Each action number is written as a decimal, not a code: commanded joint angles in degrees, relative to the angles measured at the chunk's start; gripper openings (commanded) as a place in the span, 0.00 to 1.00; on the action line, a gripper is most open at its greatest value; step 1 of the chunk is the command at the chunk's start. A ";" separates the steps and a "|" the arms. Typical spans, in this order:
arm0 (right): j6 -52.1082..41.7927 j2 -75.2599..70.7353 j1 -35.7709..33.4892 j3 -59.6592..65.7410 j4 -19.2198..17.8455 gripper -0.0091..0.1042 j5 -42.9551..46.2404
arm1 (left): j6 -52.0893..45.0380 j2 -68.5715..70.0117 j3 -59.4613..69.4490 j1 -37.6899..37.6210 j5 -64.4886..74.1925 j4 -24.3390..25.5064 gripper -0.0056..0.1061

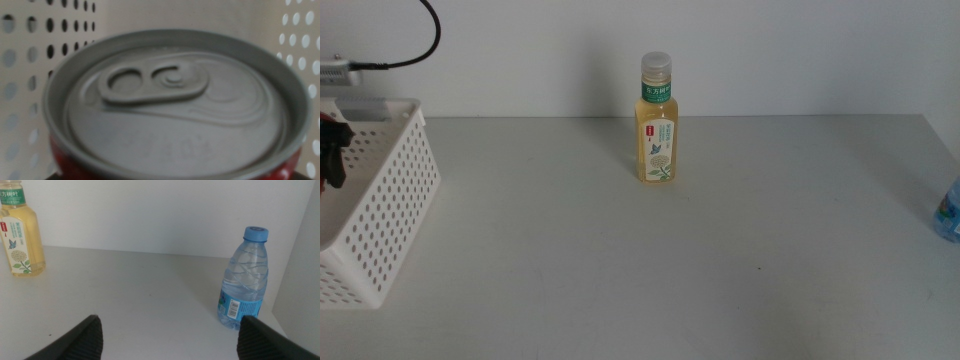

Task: Use arms to grab the bottles and put them into the dustbin to the left of the table.

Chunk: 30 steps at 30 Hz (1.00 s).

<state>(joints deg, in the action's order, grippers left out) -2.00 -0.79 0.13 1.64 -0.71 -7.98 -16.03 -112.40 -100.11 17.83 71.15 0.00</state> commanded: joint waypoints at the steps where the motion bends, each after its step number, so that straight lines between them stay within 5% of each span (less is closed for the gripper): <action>1: -0.55 -1.19 0.29 -0.57 -0.64 0.91 4.49 | -0.15 1.42 -2.15 -0.06 0.12 0.00 0.04; 12: -0.55 -1.19 0.29 -0.57 -0.64 0.91 4.49 | -0.20 -4.64 -2.15 0.00 -1.26 0.45 0.13; 16: -0.55 -1.19 0.29 -0.57 -0.64 0.91 4.49 | -0.92 -5.29 -2.15 0.00 -1.44 0.45 0.30; 25: -0.55 -1.19 0.29 -0.57 -0.64 0.91 4.49 | -0.70 -5.29 -2.15 -0.06 -0.76 3.85 0.88; 30: -0.55 -1.19 0.29 -0.57 -0.64 0.91 4.49 | 1.35 -5.16 -3.44 -0.06 4.06 4.76 0.89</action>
<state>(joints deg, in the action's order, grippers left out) -2.00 -0.79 0.13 1.64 -0.71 -7.98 -16.18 -121.57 -101.27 17.73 70.06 3.99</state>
